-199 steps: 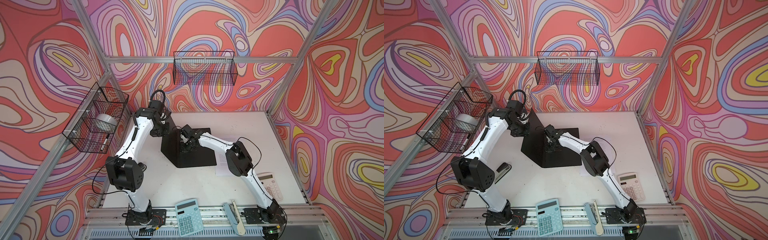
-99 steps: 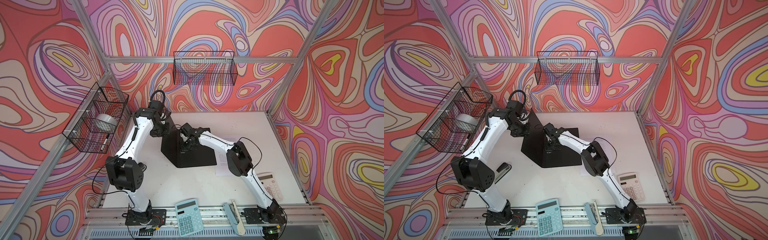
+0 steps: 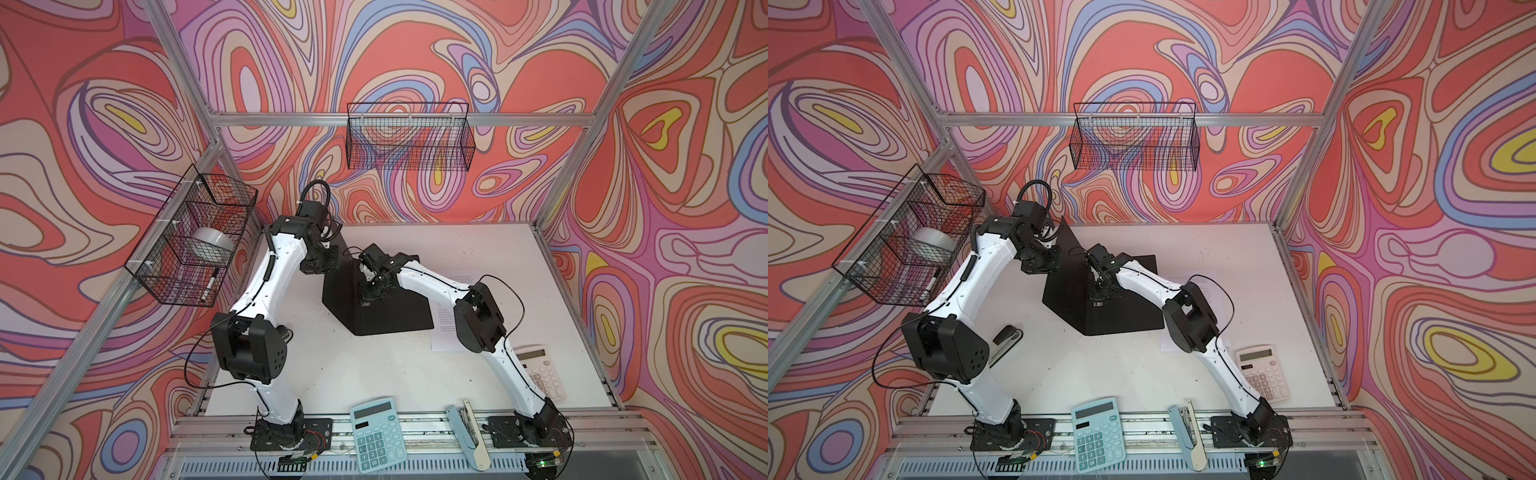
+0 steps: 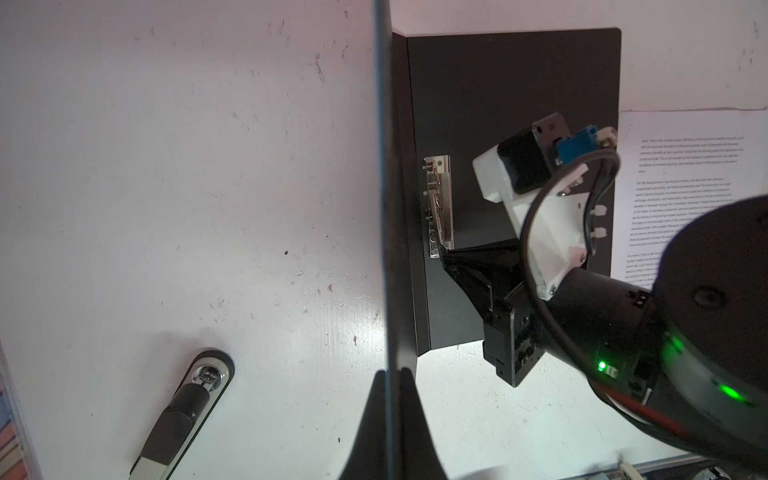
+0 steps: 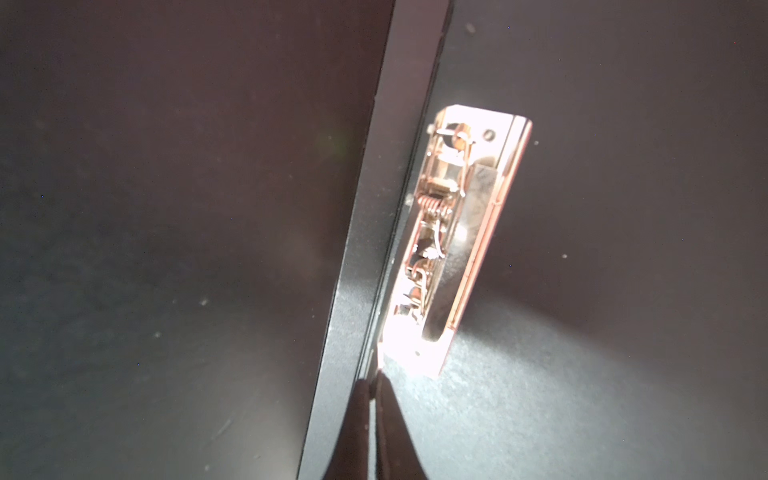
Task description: Put the files into the folder
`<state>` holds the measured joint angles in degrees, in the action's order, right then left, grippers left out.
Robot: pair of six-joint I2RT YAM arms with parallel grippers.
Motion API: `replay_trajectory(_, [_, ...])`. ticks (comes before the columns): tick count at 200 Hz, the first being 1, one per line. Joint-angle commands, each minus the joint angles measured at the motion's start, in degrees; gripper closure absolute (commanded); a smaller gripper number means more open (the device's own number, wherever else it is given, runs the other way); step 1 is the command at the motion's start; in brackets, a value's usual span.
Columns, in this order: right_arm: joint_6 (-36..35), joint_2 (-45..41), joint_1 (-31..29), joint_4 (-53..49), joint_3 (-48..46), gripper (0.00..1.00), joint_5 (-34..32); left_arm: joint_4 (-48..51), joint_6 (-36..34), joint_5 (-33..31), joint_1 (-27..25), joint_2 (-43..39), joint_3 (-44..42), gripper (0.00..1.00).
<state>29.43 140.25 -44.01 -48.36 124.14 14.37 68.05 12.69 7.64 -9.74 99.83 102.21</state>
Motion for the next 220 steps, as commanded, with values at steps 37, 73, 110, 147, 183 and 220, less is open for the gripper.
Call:
replay_trajectory(37, [-1.99, -1.99, 0.85, -0.1, 0.46, 0.87, -3.68, 2.27, -0.82, -1.4, 0.33, -1.77, 0.27, 1.0])
replay_trajectory(73, [-2.21, -2.83, 0.9, 1.14, 0.49, 0.79, -3.38, 2.17, -1.08, -2.45, 0.33, -1.58, 0.53, 1.0])
replay_trajectory(110, [-2.36, -3.36, 1.16, 2.1, 0.69, 0.75, -2.6, 2.26, -1.76, -3.59, 0.33, -1.07, 0.88, 1.0])
replay_trajectory(147, [-2.62, -6.52, 1.54, 4.87, -0.63, 0.71, -3.3, 2.35, -2.47, -5.48, 0.51, -0.52, 2.02, 1.0])
replay_trajectory(183, [-3.12, -10.92, 2.47, 7.23, -2.96, 0.67, -4.37, 2.35, -3.11, -6.91, 0.95, 0.34, 2.26, 1.0])
replay_trajectory(220, [-3.73, -14.28, 2.7, 8.43, -7.99, 0.67, -3.46, 2.17, -3.71, -7.42, 2.0, 0.92, 1.95, 0.97])
